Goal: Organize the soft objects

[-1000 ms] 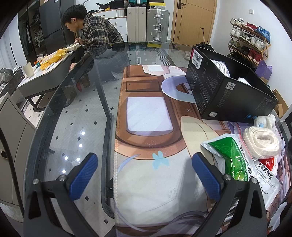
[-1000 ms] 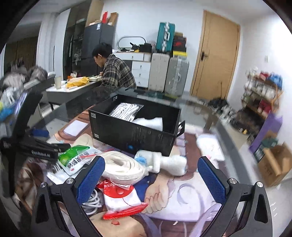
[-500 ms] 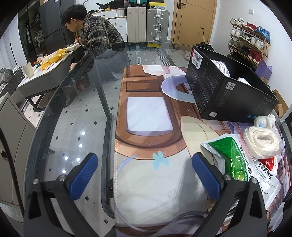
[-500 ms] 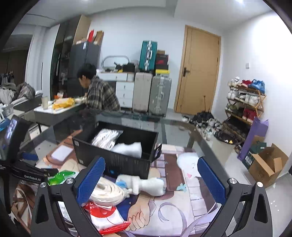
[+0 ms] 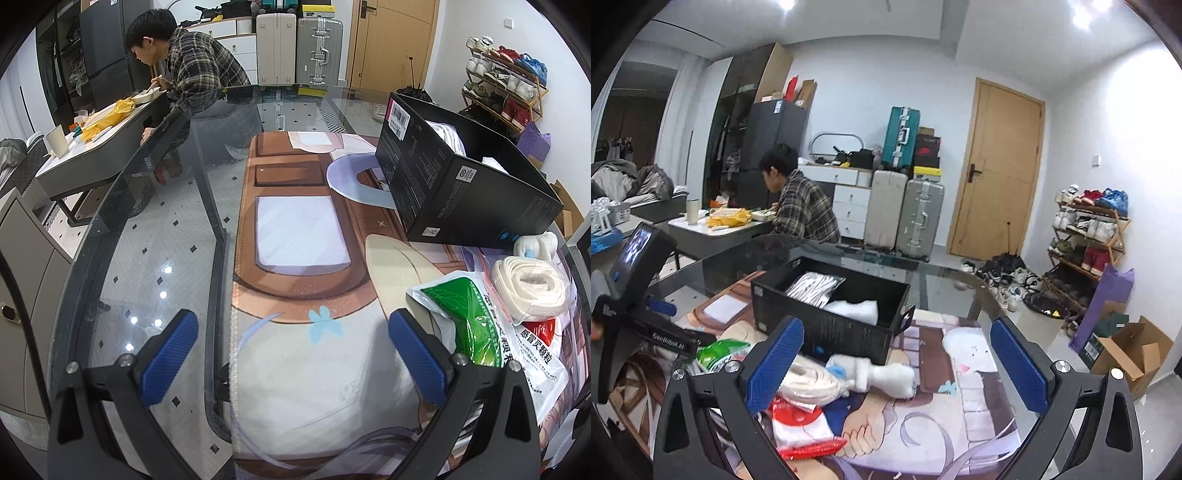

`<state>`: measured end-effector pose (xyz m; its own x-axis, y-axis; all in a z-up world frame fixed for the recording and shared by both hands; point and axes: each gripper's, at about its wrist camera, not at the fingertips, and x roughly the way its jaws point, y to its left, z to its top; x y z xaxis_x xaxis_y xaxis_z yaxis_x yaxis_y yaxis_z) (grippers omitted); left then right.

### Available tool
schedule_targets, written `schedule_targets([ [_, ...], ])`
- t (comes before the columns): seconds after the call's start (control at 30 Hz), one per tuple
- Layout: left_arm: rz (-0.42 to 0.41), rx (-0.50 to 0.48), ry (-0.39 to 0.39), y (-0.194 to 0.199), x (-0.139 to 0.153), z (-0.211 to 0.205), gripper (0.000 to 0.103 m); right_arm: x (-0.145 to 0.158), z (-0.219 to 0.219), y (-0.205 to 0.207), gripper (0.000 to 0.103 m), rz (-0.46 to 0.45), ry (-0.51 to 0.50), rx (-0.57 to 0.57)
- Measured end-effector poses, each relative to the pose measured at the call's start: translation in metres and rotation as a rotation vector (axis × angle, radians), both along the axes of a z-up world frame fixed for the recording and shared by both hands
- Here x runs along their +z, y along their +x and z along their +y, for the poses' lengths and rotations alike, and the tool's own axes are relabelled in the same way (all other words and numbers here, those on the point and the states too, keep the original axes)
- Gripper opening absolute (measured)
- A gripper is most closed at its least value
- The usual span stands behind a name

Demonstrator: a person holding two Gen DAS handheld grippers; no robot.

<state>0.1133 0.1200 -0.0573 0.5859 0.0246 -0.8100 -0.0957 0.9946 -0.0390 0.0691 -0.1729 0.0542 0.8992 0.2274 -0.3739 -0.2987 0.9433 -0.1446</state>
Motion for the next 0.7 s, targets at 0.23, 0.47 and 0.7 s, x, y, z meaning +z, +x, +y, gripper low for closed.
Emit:
schedule_targets([
  [0.23, -0.006, 0.005, -0.005, -0.003, 0.005, 0.001, 0.103, -0.016, 0.002, 0.004, 0.103, 0.13, 0.029, 0.084],
  [0.47, -0.208, -0.09, 0.011, -0.044, 0.043, -0.022, 0.103, -0.035, 0.001, 0.021, 0.103, 0.253, 0.063, 0.123],
  [0.7, -0.206, -0.202, -0.022, -0.052, 0.053, -0.047, 0.103, -0.053, 0.011, 0.026, 0.103, 0.351, 0.021, 0.162],
])
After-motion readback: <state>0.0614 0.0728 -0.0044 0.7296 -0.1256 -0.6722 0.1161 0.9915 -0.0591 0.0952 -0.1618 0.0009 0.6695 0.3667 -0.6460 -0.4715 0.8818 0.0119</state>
